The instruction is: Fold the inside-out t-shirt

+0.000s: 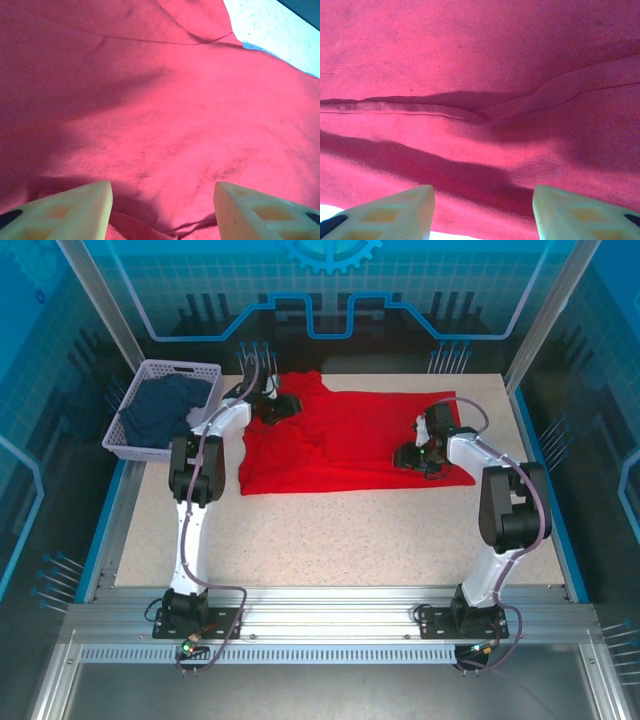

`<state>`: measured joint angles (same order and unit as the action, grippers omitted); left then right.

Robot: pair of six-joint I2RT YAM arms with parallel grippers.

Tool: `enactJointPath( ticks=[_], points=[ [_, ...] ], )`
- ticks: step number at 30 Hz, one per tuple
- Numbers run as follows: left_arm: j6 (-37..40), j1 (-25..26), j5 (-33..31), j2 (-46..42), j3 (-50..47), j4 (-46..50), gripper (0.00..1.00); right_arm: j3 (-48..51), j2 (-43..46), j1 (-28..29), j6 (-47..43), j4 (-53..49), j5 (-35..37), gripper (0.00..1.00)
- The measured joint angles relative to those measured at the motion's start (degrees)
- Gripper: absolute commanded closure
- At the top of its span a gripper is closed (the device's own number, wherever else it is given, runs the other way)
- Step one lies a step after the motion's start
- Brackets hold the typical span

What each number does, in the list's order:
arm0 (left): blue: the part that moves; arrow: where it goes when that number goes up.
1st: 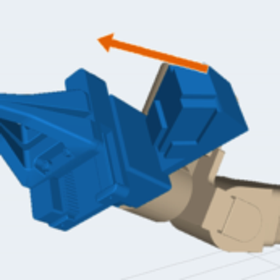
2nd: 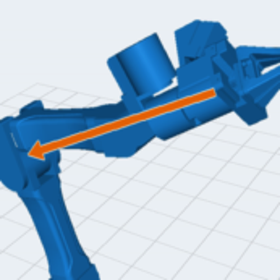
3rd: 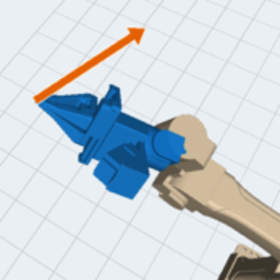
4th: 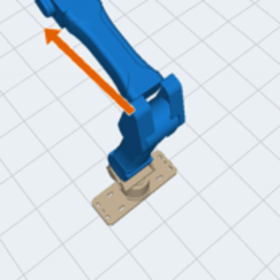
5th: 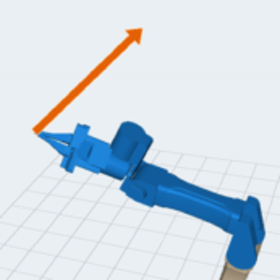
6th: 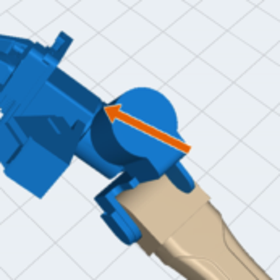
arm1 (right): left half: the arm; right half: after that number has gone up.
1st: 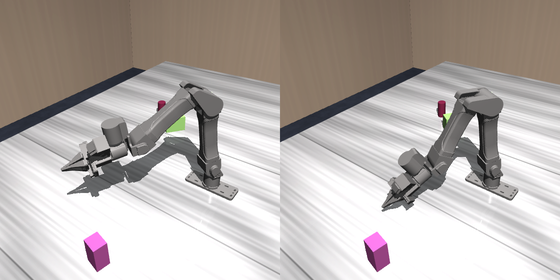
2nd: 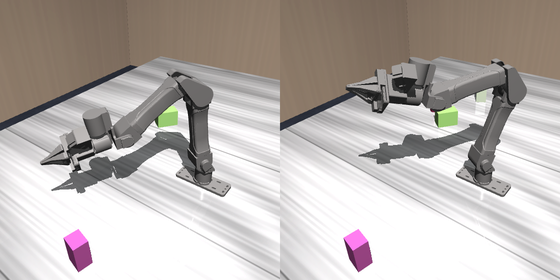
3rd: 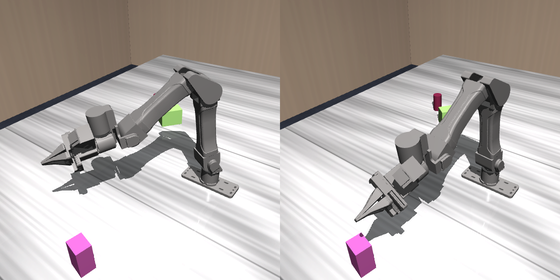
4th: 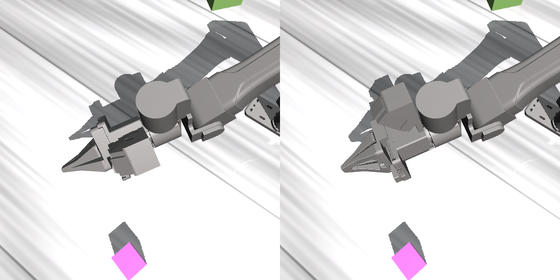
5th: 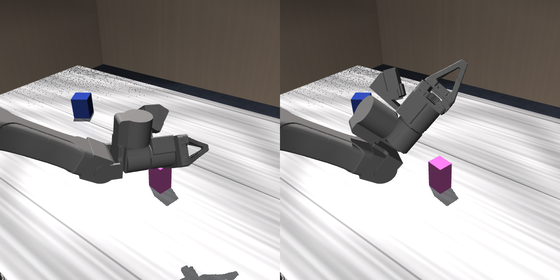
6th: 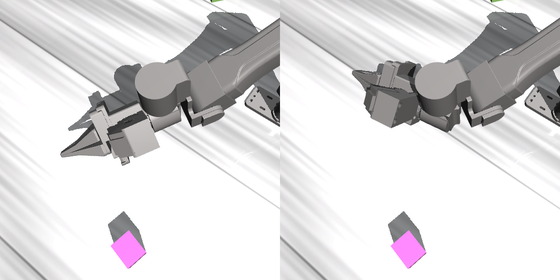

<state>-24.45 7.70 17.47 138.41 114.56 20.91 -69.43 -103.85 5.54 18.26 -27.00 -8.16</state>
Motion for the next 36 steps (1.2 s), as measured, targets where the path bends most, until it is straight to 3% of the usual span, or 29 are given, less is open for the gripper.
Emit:
enactJointPath(
  ticks=[4, 11, 14, 20, 25, 36],
  points=[
    [0.46, 0.00, -0.87, -1.99, -2.89, 1.14, 0.41, 0.00, 0.26, -2.40, -0.33, -0.26, 0.79, 0.44],
    [-2.86, -0.04, -0.76, -25.18, -35.15, -5.57, 0.40, -0.92, -0.74, -11.63, 0.85, -1.99, 2.89, 0.47],
    [-4.79, 0.04, 0.22, -31.58, -43.93, -9.55, 0.40, -2.71, -3.30, -13.55, 1.18, -3.37, 5.20, 0.47],
    [-6.38, 0.04, 0.85, -33.11, -53.81, -13.29, 0.40, -7.08, -9.35, -13.57, 0.72, -8.00, 8.85, 0.49],
    [-6.34, -0.04, 0.31, -35.60, -59.71, -15.93, 0.40, -7.72, -9.46, -13.46, -0.35, -11.30, 12.66, 0.49],
    [-10.01, 0.07, -0.04, -54.62, -82.44, -21.18, 0.40, 10.99, 5.05, -12.72, 1.66, -14.12, 15.58, 0.50]
  ],
)
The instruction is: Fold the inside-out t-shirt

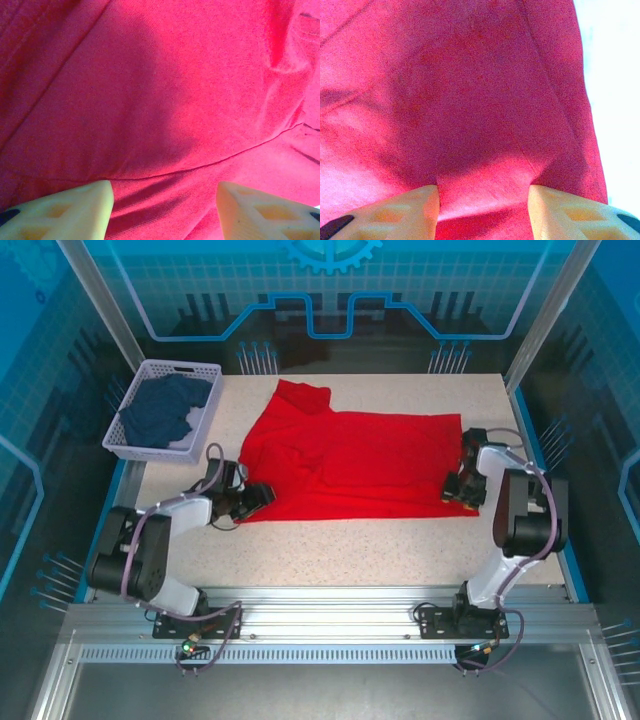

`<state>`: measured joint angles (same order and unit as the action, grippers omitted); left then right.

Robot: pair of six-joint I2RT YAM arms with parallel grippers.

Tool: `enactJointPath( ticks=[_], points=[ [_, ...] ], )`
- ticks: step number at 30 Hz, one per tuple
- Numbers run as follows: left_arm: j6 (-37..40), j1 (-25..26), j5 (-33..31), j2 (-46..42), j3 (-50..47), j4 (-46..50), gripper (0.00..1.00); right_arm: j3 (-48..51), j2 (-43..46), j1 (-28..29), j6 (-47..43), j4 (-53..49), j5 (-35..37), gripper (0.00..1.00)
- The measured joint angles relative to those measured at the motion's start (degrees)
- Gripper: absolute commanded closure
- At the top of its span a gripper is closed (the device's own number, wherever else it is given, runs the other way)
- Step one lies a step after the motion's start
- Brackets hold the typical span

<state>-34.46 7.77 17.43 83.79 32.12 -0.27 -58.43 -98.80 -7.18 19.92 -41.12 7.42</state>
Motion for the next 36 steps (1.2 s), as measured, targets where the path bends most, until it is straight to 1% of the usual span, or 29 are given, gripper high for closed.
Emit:
enactJointPath(
  ticks=[3, 5, 7, 8, 10, 13, 14, 16, 18, 20, 23, 26, 30, 36],
  points=[
    [-1.92, 1.46, -2.27, -5.97, -2.32, 4.72, 0.39, 5.49, 6.29, 0.50, 1.18, 0.00, -0.28, 0.48],
    [-2.10, 3.10, -4.50, -9.35, -2.01, 8.13, 0.38, 7.32, 11.52, 2.25, 1.20, 0.24, -0.44, 0.46],
    [-1.64, 3.89, -5.70, -10.80, 0.04, 9.97, 0.38, 7.56, 16.44, 5.86, 0.70, 2.91, -2.01, 0.44],
    [-1.44, 3.98, -6.14, -10.45, 1.73, 10.27, 0.38, 7.34, 18.47, 8.57, 0.55, 5.25, -3.50, 0.43],
    [-0.70, 3.96, -6.95, -7.72, 6.47, 10.38, 0.38, 5.86, 19.58, 14.60, 0.85, 9.92, -7.13, 0.42],
    [0.42, 3.21, -7.17, -0.59, 14.23, 9.18, 0.38, 1.27, 14.71, 24.41, 2.45, 17.29, -11.58, 0.40],
    [0.52, 2.69, -7.10, 2.19, 16.61, 8.31, 0.39, -0.39, 12.15, 27.54, 3.21, 19.69, -12.52, 0.38],
    [1.16, 1.68, -7.08, 6.93, 20.13, 7.45, 0.38, -3.34, 7.23, 32.72, 4.96, 23.50, -13.53, 0.38],
    [1.86, 0.94, -7.06, 11.15, 23.39, 7.54, 0.38, -6.95, 1.90, 36.59, 6.82, 25.75, -14.01, 0.38],
    [2.49, 0.44, -6.64, 15.47, 26.93, 7.72, 0.39, -11.61, -4.37, 39.19, 8.70, 27.36, -14.16, 0.43],
    [3.06, -0.17, -5.35, 19.45, 29.66, 7.58, 0.39, -18.47, -12.83, 40.74, 10.93, 28.02, -14.10, 0.51],
    [3.10, -0.61, -4.44, 21.66, 30.75, 7.65, 0.39, -23.47, -18.93, 41.05, 12.52, 27.87, -13.94, 0.56],
    [3.10, -0.72, -3.56, 23.02, 31.17, 7.50, 0.39, -26.49, -23.30, 41.03, 13.68, 27.30, -14.25, 0.63],
    [3.30, -0.90, -3.41, 23.56, 30.62, 7.23, 0.39, -28.76, -26.18, 41.03, 14.40, 27.02, -15.21, 0.82]
  ],
)
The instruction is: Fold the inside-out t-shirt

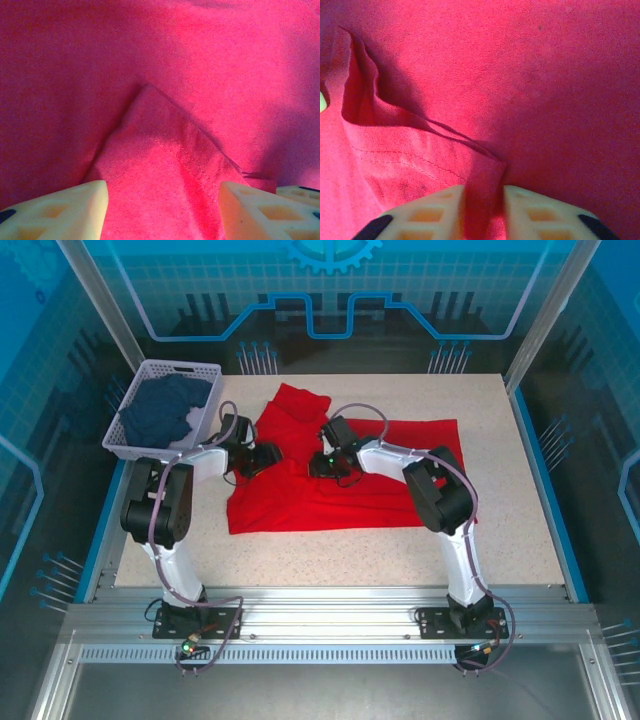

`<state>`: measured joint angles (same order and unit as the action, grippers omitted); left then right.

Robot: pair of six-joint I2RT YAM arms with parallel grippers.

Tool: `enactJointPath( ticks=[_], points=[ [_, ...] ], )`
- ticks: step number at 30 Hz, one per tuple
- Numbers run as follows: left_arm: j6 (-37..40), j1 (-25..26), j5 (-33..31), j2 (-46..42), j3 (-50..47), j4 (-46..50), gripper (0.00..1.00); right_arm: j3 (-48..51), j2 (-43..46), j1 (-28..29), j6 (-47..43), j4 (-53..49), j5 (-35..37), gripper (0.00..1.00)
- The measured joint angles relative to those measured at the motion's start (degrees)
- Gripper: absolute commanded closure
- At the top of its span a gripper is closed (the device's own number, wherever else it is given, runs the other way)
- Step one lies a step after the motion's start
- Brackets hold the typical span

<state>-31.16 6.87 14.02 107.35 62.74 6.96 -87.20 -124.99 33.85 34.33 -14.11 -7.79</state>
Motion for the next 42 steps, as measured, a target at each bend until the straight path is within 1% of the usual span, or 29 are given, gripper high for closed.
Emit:
enactJointPath(
  ticks=[4, 8, 10, 16, 20, 22, 24, 26, 29, 32, 37, 38, 42],
  points=[
    [0.09, -0.66, 0.04, 0.00, -1.25, -0.28, 0.39, -1.55, -0.39, -0.04, -0.46, -1.46, 0.52, 0.89],
    [0.26, -1.25, 0.42, 0.00, -1.53, -1.09, 0.39, -1.88, -0.37, -0.48, -1.51, -2.71, 1.92, 0.89],
    [0.68, -1.42, 0.42, 0.00, -1.53, -1.22, 0.38, -1.84, -0.28, -1.07, -1.97, -3.39, 2.23, 0.84],
    [1.27, -1.68, 0.92, 0.00, -1.53, -1.27, 0.37, -0.42, 2.75, -4.04, -4.87, -5.03, 2.84, 0.60],
    [1.11, -1.79, 1.64, -0.11, -1.53, -1.36, 0.37, 4.70, 9.20, -7.10, -8.07, -5.73, 2.82, 0.54],
    [0.96, -1.84, 2.34, -0.37, -1.53, -1.53, 0.37, 8.33, 13.55, -9.40, -10.01, -6.73, 2.80, 0.53],
    [0.02, -1.84, 3.23, -1.55, -2.36, -2.67, 0.36, 11.85, 17.53, -12.68, -11.76, -7.69, 2.64, 0.53],
    [-0.72, -1.64, 4.09, -3.85, -4.33, -3.98, 0.36, 15.15, 20.74, -17.84, -12.96, -9.05, 2.19, 0.54],
    [-1.81, -0.68, 5.11, -6.03, -6.12, -4.72, 0.36, 17.55, 21.55, -25.83, -13.53, -10.75, 1.77, 0.56],
    [-1.95, 0.35, 5.73, -6.16, -7.17, -5.38, 0.36, 18.16, 20.55, -31.19, -13.86, -14.08, 2.29, 0.59],
    [-1.70, 0.59, 5.86, -6.16, -11.26, -4.96, 0.36, 19.23, 18.43, -34.82, -13.94, -18.47, 2.78, 0.62],
    [-1.68, 0.50, 6.29, -6.75, -12.61, -6.36, 0.36, 20.17, 18.43, -35.08, -14.01, -19.23, 3.06, 0.62],
    [-1.77, 0.59, 6.45, -12.44, -19.41, -7.82, 0.36, 24.22, 21.59, -35.30, -14.01, -20.06, 3.06, 0.62]
  ],
)
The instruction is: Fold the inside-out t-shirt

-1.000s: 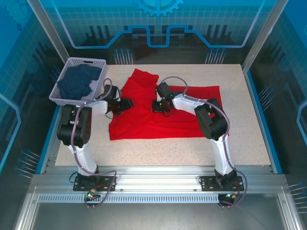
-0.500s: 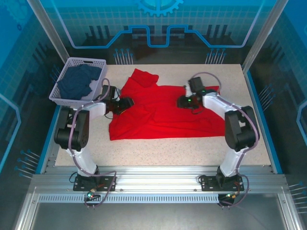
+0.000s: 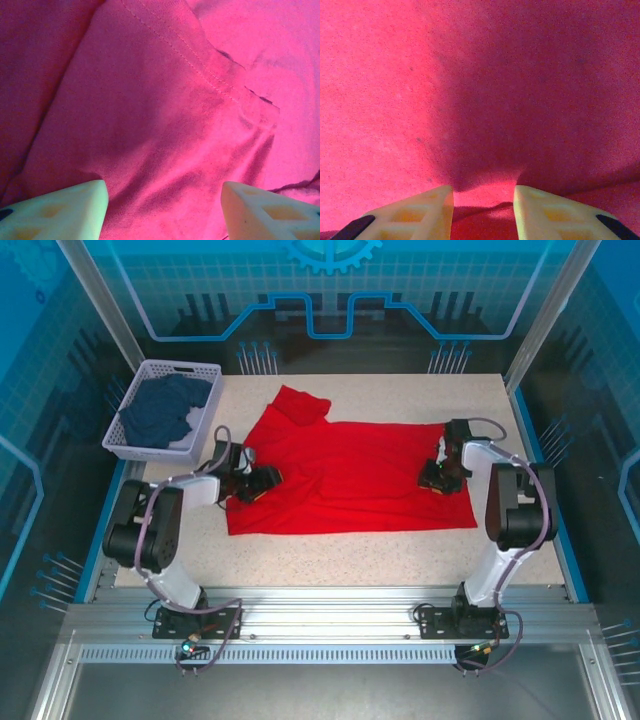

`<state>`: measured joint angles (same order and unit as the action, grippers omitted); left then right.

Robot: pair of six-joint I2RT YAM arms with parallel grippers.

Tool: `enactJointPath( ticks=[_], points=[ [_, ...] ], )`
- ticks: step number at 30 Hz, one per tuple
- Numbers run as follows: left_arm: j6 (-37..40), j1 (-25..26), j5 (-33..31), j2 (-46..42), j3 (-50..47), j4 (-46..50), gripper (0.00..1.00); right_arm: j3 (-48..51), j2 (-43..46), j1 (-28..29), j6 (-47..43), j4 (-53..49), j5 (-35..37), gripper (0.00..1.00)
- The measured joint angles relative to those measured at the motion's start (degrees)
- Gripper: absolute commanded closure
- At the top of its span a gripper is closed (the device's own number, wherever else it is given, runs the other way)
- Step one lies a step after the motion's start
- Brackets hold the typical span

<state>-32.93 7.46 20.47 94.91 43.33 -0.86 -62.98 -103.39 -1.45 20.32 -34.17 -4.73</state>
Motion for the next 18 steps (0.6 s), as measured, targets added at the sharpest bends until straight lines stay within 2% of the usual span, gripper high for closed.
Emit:
enactJointPath(
  ticks=[6, 10, 13, 18],
  points=[
    [-0.44, 0.28, -0.46, -8.02, -6.27, 3.58, 0.35, 6.84, 5.55, 0.07, 0.81, -1.49, -0.28, 0.62],
    [-0.63, 0.28, -2.32, -10.01, -4.35, 6.58, 0.34, 6.84, 6.36, 0.48, 0.85, -1.38, -0.07, 0.54],
    [-0.07, 0.24, -4.76, -8.24, 3.13, 8.07, 0.34, 5.40, 6.95, 1.03, 1.11, 0.39, 0.00, 0.49],
    [2.58, -1.07, -6.97, 4.37, 23.17, 7.04, 0.34, -1.57, 6.60, 1.22, 1.40, 5.99, 1.60, 0.39]
  ],
)
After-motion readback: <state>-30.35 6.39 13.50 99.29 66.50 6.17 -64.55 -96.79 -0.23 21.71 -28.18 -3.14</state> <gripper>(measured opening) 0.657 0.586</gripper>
